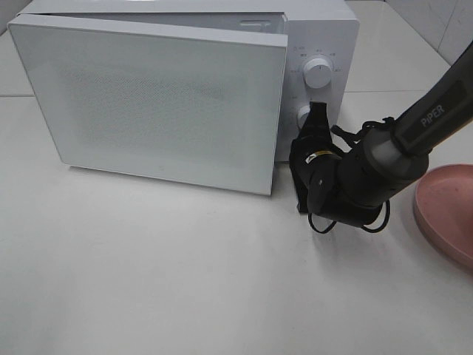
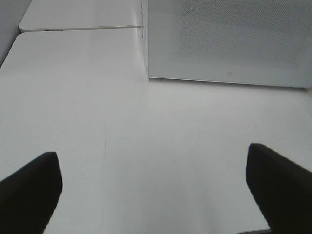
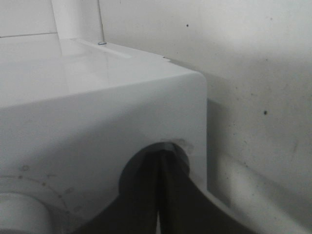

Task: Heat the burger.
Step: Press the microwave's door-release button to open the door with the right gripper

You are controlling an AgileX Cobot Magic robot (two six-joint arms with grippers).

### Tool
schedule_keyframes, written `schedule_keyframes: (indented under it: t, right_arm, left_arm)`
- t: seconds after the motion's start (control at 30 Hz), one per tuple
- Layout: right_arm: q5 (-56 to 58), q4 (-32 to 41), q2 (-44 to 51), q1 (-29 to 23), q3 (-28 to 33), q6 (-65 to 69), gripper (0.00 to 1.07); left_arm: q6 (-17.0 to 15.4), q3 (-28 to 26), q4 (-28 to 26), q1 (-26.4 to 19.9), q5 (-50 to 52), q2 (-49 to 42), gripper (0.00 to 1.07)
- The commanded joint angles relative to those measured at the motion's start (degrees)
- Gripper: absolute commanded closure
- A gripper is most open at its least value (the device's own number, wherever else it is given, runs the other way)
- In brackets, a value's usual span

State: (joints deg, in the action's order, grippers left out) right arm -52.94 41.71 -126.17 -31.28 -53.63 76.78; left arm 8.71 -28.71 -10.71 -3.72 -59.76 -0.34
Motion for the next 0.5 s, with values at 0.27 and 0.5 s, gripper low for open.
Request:
schedule_keyframes:
  t: [0.27,0.5]
  right_arm:
    - [-15.53,-4.13,0.0,1.95,-6.25,-1.66,1.07]
    - [-15.36,-3.9,1.6,1.95,-4.18,-3.61,1.07]
  left_arm:
    - [0.0,0.17,-0.06,0.29,0.23,-1.2,0.11]
    - [0.0,0.17,-0.06,0.29,0.23,-1.2,0.11]
